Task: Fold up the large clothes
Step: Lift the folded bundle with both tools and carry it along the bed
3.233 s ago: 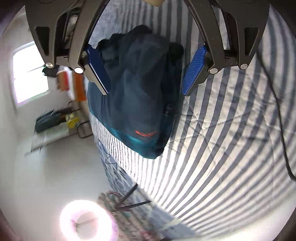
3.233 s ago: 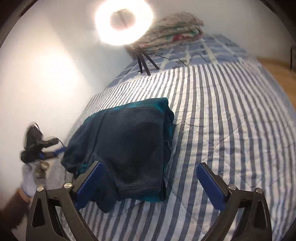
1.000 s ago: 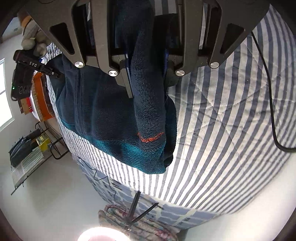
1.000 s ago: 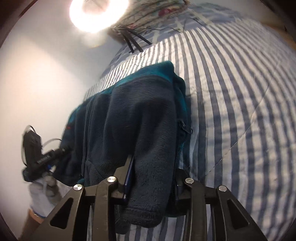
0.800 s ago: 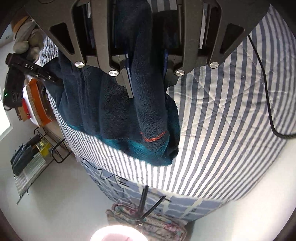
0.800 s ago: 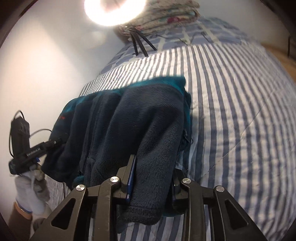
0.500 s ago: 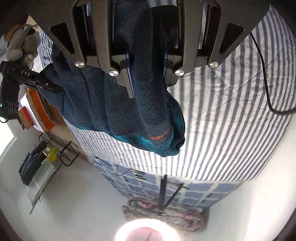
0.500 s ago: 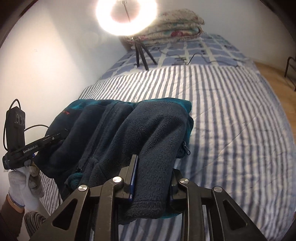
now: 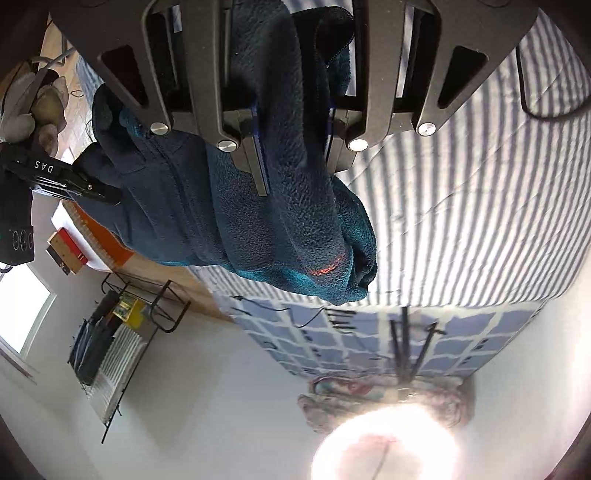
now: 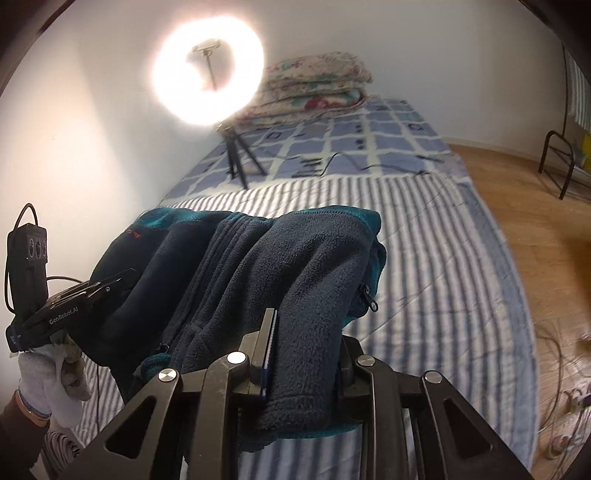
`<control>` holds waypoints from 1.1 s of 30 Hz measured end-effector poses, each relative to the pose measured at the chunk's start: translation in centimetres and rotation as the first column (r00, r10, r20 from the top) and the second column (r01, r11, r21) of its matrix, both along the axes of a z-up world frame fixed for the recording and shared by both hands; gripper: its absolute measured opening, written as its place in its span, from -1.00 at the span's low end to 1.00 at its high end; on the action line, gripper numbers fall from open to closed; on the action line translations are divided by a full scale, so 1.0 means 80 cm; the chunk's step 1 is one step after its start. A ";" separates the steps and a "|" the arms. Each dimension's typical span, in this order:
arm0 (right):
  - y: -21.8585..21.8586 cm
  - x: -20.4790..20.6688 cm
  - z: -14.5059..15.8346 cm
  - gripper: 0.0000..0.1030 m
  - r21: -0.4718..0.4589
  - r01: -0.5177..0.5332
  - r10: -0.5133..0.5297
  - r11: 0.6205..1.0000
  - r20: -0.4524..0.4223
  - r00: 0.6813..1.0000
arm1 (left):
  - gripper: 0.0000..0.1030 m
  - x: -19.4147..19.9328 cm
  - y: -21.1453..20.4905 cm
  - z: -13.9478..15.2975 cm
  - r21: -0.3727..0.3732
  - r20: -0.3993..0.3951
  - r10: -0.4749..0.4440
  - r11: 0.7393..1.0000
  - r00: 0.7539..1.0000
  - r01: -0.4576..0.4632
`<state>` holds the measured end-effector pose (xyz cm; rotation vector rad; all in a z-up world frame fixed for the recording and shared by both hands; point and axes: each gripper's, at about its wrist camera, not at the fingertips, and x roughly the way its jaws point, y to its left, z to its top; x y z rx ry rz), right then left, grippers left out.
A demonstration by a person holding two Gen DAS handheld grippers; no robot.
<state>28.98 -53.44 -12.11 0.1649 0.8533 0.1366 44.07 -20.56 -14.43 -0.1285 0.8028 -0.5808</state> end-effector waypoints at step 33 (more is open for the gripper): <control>-0.144 0.157 0.017 -0.59 -0.121 0.169 -0.154 0.978 0.121 0.981 | -0.56 0.179 -0.218 0.010 0.014 0.145 -0.059 0.998 0.988 0.057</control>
